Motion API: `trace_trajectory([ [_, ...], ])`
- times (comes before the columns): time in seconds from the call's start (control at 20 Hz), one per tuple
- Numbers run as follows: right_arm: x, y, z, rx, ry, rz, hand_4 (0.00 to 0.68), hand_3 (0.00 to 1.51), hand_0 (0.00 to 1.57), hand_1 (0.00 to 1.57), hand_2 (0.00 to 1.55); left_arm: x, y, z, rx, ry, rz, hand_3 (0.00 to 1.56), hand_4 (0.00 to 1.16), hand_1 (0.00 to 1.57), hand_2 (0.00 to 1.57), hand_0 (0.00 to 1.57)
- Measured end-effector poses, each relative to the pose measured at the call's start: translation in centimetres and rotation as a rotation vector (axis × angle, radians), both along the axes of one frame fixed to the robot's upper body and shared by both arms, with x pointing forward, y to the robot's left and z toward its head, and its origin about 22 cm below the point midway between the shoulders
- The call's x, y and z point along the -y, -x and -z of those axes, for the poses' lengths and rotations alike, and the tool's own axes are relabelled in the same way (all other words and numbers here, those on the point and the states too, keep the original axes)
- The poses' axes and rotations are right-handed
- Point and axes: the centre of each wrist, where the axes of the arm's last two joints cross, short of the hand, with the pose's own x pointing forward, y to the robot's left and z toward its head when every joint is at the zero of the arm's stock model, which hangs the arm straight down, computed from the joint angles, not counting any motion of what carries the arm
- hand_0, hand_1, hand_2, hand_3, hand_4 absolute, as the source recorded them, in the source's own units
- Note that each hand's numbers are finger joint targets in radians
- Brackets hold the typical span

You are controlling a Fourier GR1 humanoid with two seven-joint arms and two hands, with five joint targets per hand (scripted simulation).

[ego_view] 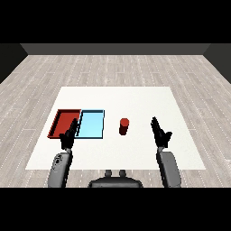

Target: Pick the red can and put it in the red box

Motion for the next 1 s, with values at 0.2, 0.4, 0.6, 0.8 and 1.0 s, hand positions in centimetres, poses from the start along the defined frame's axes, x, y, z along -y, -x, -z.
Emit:
trace_trajectory([
  [0.2, 1.4, 0.4, 0.0, 0.02, 0.019, 0.002, 0.0, 0.0, 0.0, 0.0, 0.0, 0.2, 0.0, 0.1, 0.01, 0.011, 0.017, 0.0, 0.0, 0.0, 0.0, 0.0],
  [0.4, 2.6, 0.7, -1.3, 0.134, -0.007, -0.028, 0.0, 0.0, 0.0, 0.0, 0.0, 0.9, -0.7, -1.4, 0.171, 0.063, 0.051, 0.0, 0.0, 0.0, 0.0, 0.0],
  [0.6, 3.7, 1.0, -1.9, 0.268, -0.041, -0.073, 0.0, 0.0, 0.0, 0.0, 0.0, 1.0, -0.1, -1.1, 0.362, 0.108, 0.071, 0.0, 0.0, 0.0, 0.0, 0.0],
  [0.8, 4.3, 1.4, -0.9, 0.321, -0.058, -0.089, 0.0, 0.0, 0.0, 0.0, 0.0, 1.0, 0.2, -0.6, 0.441, 0.13, 0.083, 0.0, 0.0, 0.0, 0.0, 0.0],
  [1.0, 4.3, 1.6, -0.6, 0.34, -0.061, -0.101, 0.0, 0.0, 0.0, 0.0, 0.0, 0.7, 0.3, 0.2, 0.47, 0.141, 0.087, 0.0, 0.0, 0.0, 0.0, 0.0],
])
